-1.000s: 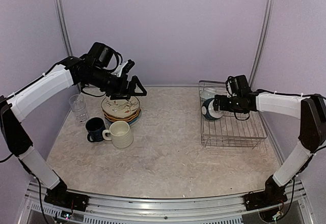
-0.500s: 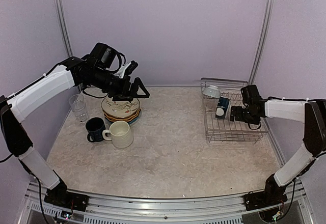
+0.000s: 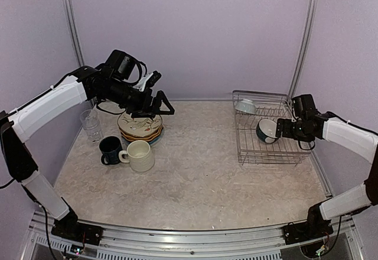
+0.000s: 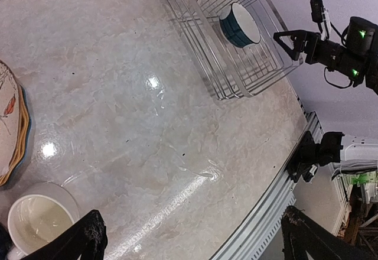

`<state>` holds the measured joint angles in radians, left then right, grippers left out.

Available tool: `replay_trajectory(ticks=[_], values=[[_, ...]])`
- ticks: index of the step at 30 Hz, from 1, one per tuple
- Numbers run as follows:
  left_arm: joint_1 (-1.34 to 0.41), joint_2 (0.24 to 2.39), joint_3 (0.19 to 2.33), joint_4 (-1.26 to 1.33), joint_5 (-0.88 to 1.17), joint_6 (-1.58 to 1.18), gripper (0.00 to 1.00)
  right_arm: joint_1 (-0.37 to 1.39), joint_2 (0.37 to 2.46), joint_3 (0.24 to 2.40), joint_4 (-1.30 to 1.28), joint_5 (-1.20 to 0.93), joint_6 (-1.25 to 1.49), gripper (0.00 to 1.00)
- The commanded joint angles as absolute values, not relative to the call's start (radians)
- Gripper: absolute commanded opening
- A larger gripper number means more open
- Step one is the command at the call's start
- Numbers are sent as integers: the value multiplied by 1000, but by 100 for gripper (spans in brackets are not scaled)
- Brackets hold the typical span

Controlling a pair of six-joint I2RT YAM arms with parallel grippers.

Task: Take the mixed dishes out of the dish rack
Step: Adjust the bowl on the dish rack, then grab the bowl from the dish rack.

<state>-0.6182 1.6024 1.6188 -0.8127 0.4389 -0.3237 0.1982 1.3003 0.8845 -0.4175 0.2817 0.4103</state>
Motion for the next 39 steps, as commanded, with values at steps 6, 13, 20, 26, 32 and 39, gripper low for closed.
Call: replay_trajectory(ticks=[6, 13, 20, 26, 32, 39], values=[[-633, 1620, 1629, -827, 446, -309, 99, 171, 1336, 965, -411, 139, 443, 100], [-656, 1618, 1635, -842, 388, -295, 99, 128, 1547, 1058, -396, 135, 438, 96], [-658, 1617, 1635, -842, 397, -295, 99, 99, 1673, 1081, -351, 110, 425, 78], [-660, 1613, 1635, -842, 401, -295, 99, 99, 1700, 1061, -289, 99, 430, 50], [-664, 1611, 1633, -840, 398, -293, 99, 99, 1718, 1072, -283, 131, 440, 28], [-669, 1612, 1633, -844, 368, -286, 99, 98, 1682, 1034, -277, 148, 453, 0]])
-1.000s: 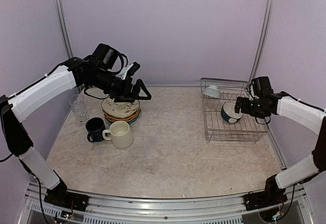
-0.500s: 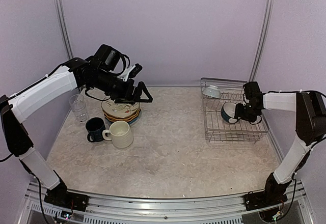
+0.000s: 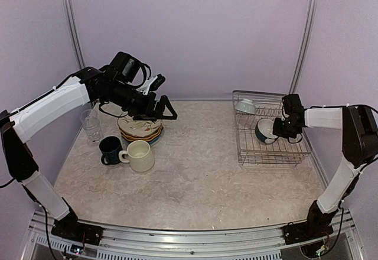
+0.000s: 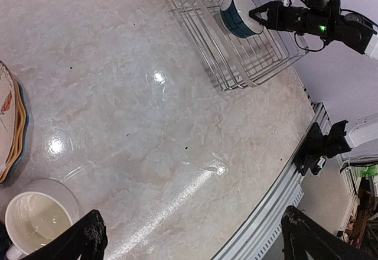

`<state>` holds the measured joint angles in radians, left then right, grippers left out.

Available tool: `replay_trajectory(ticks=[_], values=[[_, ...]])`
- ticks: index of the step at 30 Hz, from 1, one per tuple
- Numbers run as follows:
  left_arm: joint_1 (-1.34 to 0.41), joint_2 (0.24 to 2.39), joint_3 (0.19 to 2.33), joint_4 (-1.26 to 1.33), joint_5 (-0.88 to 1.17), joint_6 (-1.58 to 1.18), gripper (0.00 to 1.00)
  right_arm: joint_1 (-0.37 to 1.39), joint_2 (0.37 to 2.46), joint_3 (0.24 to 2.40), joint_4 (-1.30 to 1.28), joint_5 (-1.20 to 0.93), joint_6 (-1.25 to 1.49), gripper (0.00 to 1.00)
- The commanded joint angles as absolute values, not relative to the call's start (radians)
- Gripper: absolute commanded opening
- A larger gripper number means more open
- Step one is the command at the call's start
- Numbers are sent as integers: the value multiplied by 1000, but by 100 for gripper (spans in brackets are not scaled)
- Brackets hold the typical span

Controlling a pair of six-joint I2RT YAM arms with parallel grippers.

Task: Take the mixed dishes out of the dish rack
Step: Grab the bowl from the dish rack, then place the bowl at the center of the board.

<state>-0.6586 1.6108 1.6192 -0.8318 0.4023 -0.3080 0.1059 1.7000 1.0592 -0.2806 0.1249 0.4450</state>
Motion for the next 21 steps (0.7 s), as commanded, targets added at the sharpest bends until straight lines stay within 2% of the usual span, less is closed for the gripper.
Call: replay_trajectory(ticks=[1, 13, 21], values=[[-669, 1612, 1634, -846, 361, -285, 99, 99, 1670, 1028, -281, 150, 450, 0], [-667, 1594, 1616, -823, 339, -286, 99, 121, 1409, 1023, -325, 138, 362, 0], [-646, 1539, 1573, -765, 337, -296, 99, 333, 1399, 1197, -383, 185, 351, 0]])
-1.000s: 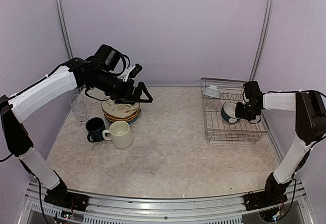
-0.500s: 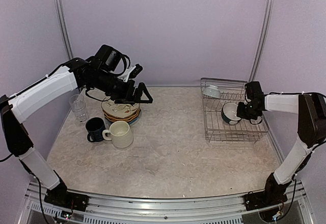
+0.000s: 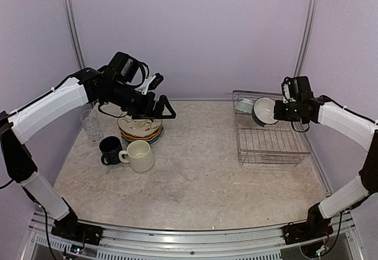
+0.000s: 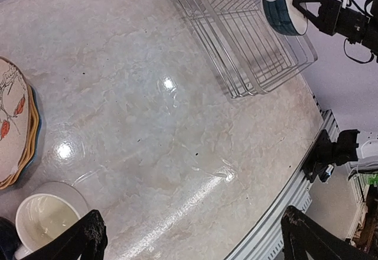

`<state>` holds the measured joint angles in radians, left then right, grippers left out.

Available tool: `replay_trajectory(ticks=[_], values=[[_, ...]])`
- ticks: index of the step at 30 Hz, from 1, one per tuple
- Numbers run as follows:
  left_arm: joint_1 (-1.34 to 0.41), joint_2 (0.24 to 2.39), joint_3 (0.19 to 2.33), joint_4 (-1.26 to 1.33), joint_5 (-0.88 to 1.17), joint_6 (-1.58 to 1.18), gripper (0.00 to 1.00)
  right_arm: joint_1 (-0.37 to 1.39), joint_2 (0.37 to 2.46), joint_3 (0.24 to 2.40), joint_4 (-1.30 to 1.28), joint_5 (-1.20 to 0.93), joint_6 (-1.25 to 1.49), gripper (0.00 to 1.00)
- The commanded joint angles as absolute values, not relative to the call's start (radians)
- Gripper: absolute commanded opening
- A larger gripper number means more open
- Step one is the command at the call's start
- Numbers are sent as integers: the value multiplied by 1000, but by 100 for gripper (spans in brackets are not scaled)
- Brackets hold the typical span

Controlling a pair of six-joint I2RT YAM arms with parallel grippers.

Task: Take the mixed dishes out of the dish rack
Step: Place the bowl at the center of the board.

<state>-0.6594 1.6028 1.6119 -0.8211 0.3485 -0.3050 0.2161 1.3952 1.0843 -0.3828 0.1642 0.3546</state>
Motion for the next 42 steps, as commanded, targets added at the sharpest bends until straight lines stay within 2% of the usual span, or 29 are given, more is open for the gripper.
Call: replay_trajectory(ticks=[1, 7, 13, 17, 24, 38, 42], values=[[-642, 1527, 1561, -747, 344, -301, 99, 373, 1413, 1218, -381, 202, 353, 0], [-612, 1413, 1475, -633, 300, -321, 99, 589, 1562, 1341, -334, 226, 377, 0], [-566, 1305, 1385, -525, 289, -337, 99, 757, 1816, 1503, -323, 195, 381, 0], [-550, 1251, 1362, -496, 275, -335, 99, 837, 2003, 1688, -398, 182, 364, 0], [-543, 1225, 1361, -496, 258, -332, 99, 889, 2237, 1948, -564, 167, 373, 0], [-540, 1234, 1361, -500, 245, -331, 99, 894, 2326, 1971, -596, 179, 402, 0], [-540, 1238, 1361, -502, 250, -333, 99, 894, 2313, 1971, -598, 179, 400, 20]])
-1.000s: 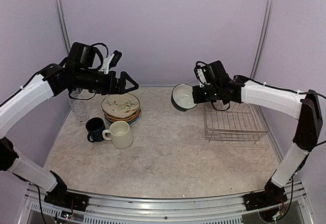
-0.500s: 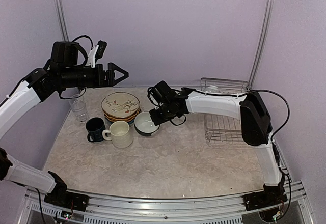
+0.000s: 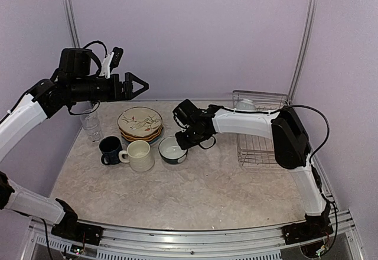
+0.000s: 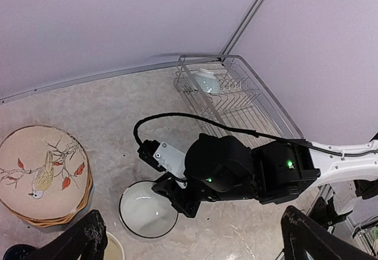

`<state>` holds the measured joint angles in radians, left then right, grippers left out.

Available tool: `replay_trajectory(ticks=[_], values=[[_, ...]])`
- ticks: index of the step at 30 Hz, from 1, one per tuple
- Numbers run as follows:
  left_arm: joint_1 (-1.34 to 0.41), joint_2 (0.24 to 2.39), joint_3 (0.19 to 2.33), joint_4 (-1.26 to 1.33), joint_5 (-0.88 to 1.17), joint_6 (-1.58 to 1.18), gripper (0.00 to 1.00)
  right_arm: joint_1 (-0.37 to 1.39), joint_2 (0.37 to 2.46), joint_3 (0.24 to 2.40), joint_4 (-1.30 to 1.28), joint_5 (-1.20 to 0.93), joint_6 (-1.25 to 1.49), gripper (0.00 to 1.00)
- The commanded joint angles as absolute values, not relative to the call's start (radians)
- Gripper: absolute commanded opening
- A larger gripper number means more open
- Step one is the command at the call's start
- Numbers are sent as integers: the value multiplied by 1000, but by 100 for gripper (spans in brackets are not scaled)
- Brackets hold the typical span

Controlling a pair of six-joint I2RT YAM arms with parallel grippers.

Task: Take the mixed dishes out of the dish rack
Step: Place the bowl at the center of the board, then grab the bowl from the dish rack.

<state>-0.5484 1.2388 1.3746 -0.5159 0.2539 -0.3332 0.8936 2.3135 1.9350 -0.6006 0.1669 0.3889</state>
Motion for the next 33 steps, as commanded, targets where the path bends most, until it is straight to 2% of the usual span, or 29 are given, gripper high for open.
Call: replay_trajectory(ticks=[1, 9, 12, 23, 28, 33], values=[[-540, 1239, 1362, -502, 250, -333, 99, 894, 2307, 1970, -602, 182, 398, 25], [-540, 1249, 1362, -502, 251, -337, 99, 894, 2163, 1893, -597, 238, 368, 57], [-540, 1249, 1361, -500, 253, -337, 99, 895, 2085, 1836, -591, 284, 349, 66], [-538, 1262, 1364, -503, 253, -338, 99, 856, 1769, 1519, -600, 543, 302, 71], [-533, 1272, 1363, -501, 263, -343, 99, 754, 1643, 1400, -617, 631, 255, 75], [-530, 1294, 1374, -514, 264, -342, 99, 569, 1559, 1342, -595, 557, 159, 87]])
